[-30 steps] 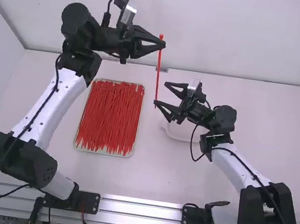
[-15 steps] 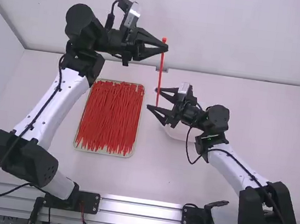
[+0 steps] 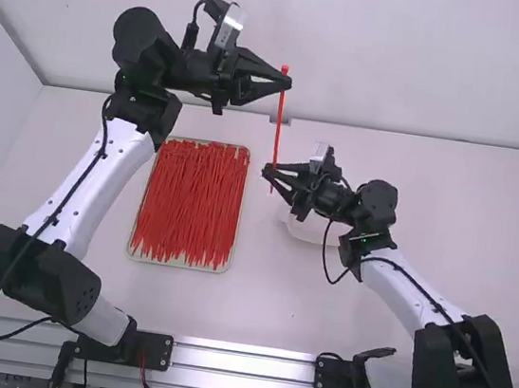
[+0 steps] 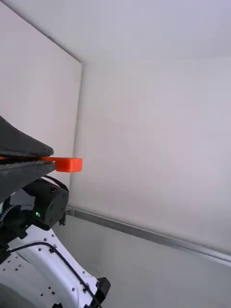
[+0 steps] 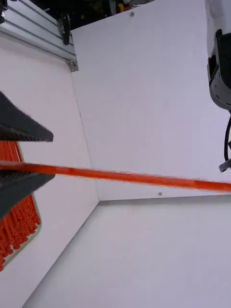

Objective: Fasten the cable tie

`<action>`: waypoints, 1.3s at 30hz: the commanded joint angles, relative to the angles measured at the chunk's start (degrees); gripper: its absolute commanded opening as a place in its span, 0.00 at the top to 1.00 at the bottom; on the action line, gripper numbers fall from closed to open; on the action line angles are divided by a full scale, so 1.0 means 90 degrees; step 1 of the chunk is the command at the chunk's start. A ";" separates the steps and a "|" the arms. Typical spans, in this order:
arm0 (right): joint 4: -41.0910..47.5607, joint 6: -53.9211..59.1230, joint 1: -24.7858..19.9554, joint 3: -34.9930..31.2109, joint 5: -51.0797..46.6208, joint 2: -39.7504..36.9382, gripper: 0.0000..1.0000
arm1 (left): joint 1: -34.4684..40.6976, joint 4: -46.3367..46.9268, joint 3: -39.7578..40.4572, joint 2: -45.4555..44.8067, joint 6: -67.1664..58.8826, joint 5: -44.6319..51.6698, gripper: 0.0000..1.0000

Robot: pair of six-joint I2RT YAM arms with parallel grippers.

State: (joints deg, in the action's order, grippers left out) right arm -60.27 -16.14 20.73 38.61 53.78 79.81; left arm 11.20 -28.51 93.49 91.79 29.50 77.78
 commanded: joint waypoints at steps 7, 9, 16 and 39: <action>-0.0034 0.0017 -0.0058 0.0206 0.0049 0.0005 1.00 | -0.0022 -0.0049 0.0121 0.0010 -0.0046 0.0073 0.98; -0.0034 0.0019 -0.0044 0.0206 0.0046 0.0005 1.00 | -0.0034 -0.0049 0.0117 0.0010 -0.0049 0.0078 0.98; -0.0036 0.0019 -0.0066 0.0206 0.0044 0.0005 1.00 | -0.0039 -0.0046 0.0109 0.0010 -0.0097 0.0075 0.98; 0.0908 0.0126 -0.1039 0.0209 -0.1020 0.0002 1.00 | -0.0432 0.0304 -0.0486 0.0010 -0.0806 -0.0272 0.01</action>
State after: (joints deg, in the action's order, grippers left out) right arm -52.45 -13.89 11.97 38.61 47.31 79.81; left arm 7.33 -26.06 89.21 91.79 25.32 75.77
